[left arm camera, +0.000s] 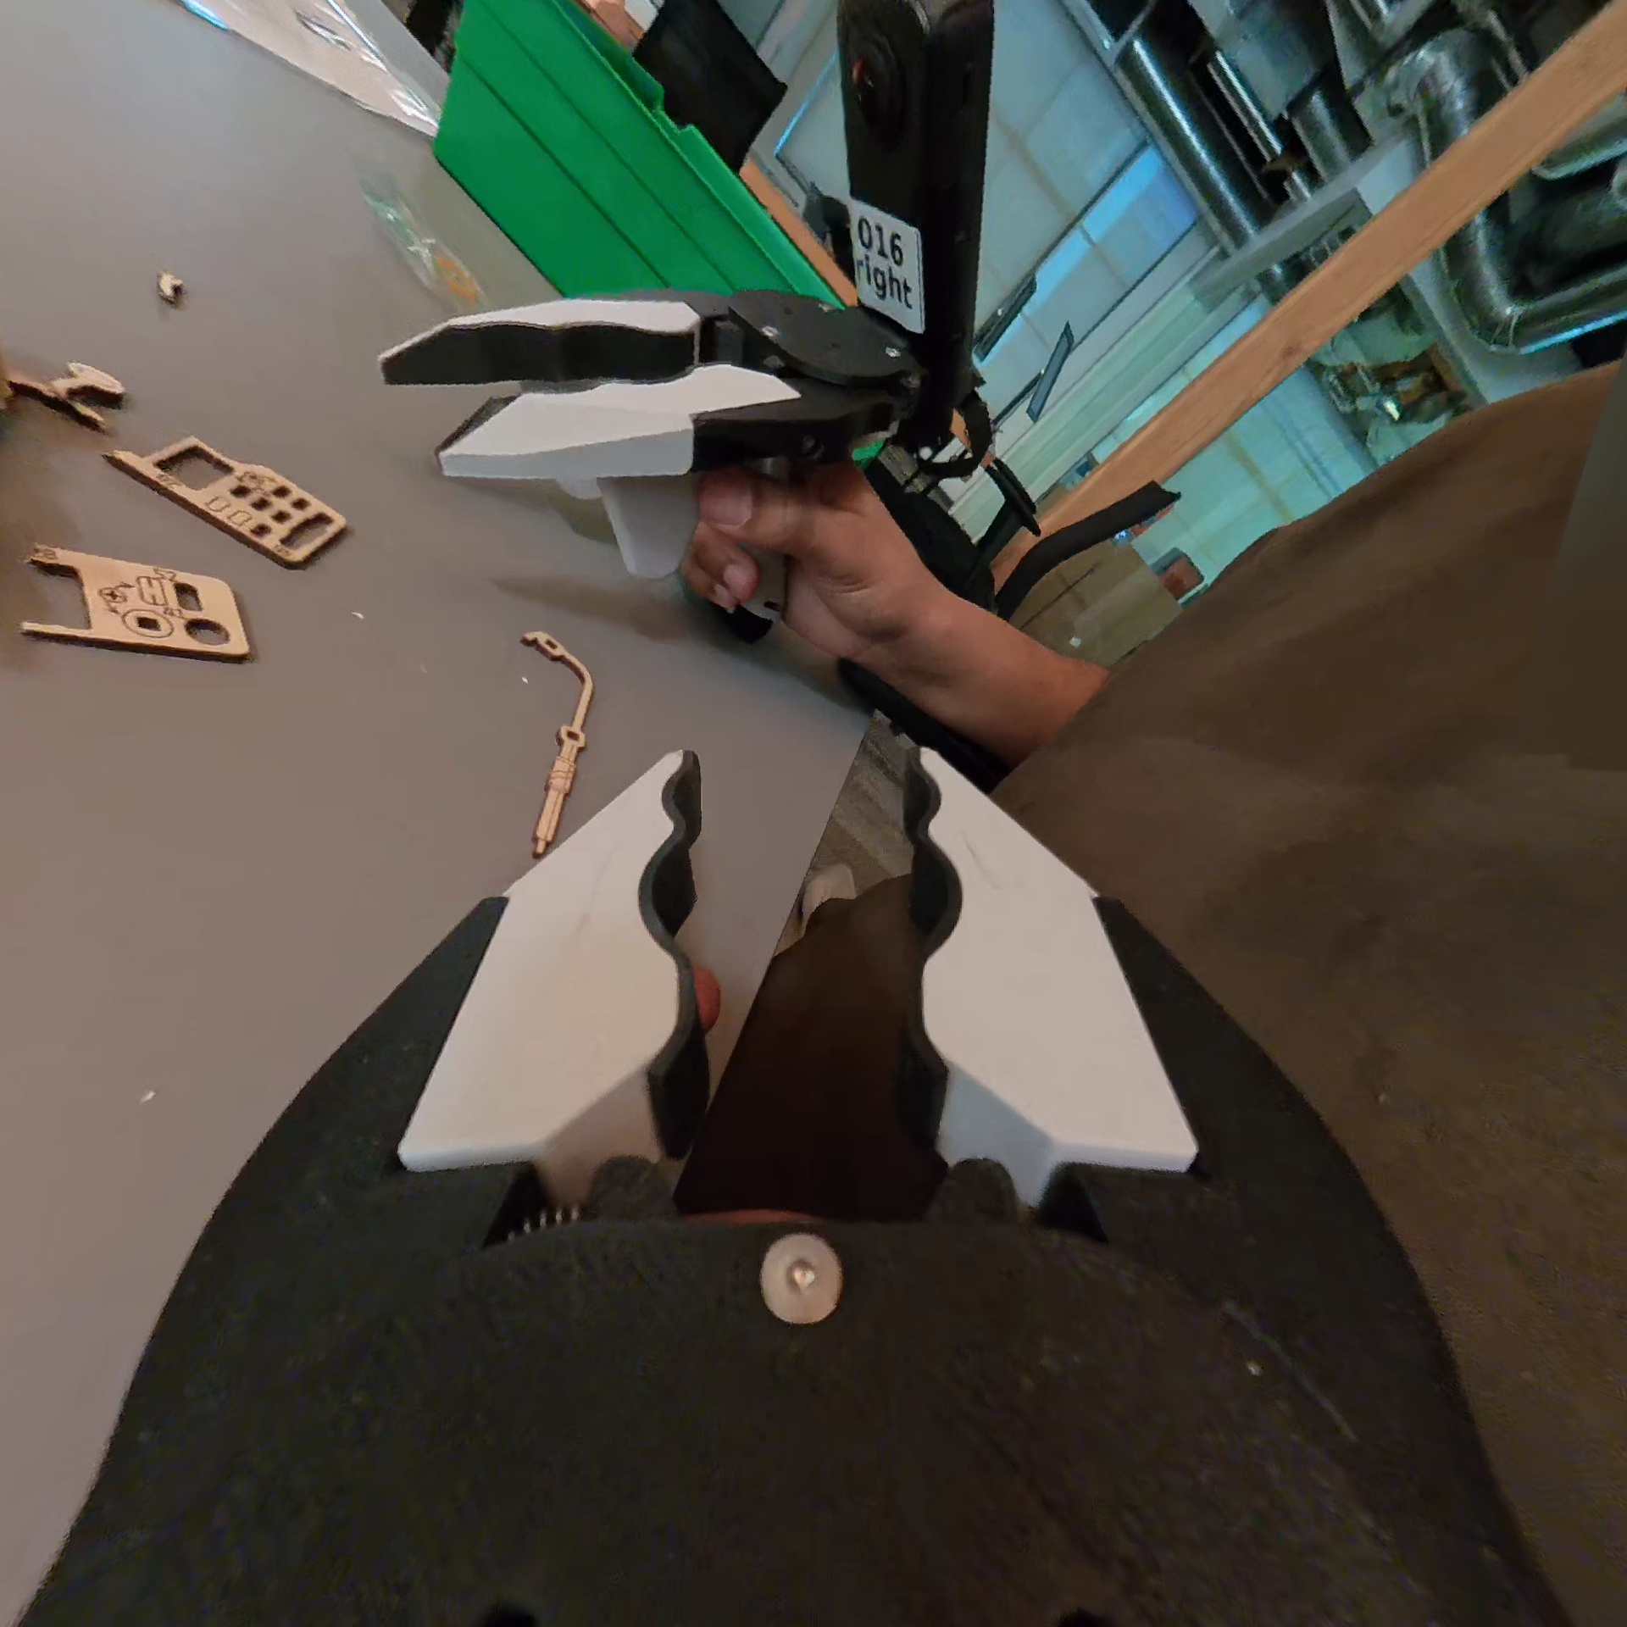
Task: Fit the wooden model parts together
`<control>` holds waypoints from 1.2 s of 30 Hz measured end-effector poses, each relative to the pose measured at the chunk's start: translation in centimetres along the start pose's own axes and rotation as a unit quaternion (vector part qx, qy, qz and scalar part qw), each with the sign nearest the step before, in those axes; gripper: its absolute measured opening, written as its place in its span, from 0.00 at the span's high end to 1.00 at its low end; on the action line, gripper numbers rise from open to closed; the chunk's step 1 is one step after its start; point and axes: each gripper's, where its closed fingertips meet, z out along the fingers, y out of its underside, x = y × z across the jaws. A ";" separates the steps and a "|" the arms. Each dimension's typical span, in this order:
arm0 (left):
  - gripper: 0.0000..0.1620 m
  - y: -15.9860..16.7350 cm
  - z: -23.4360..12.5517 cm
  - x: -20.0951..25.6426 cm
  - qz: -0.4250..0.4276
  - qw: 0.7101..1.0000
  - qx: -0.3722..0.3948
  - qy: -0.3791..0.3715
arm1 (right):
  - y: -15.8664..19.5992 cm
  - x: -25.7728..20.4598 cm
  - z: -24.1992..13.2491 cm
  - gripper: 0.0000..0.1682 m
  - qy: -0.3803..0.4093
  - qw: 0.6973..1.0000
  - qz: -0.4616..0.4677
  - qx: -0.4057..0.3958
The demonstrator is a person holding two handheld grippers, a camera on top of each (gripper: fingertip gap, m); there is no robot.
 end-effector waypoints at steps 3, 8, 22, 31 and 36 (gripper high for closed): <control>0.74 -0.4 -0.2 -0.3 -0.022 1.000 0.011 0.002 | -0.1 0.2 -0.1 0.73 -0.002 1.000 0.011 0.004; 0.73 -0.6 -0.4 -0.9 -0.035 0.999 0.014 -0.003 | 0.0 0.3 0.0 0.73 -0.003 1.000 0.014 0.000; 0.74 -1.4 -0.7 -1.6 -0.038 0.999 0.031 -0.012 | -0.3 0.5 0.1 0.73 -0.002 1.000 0.022 0.004; 0.74 -1.1 0.4 -0.9 0.034 0.999 0.013 -0.021 | -0.6 -0.3 -0.6 0.76 -0.006 1.000 0.005 0.025; 0.74 -1.4 0.8 -1.0 0.033 0.999 0.027 -0.029 | -2.9 -1.8 -2.9 0.91 -0.028 0.993 0.013 0.110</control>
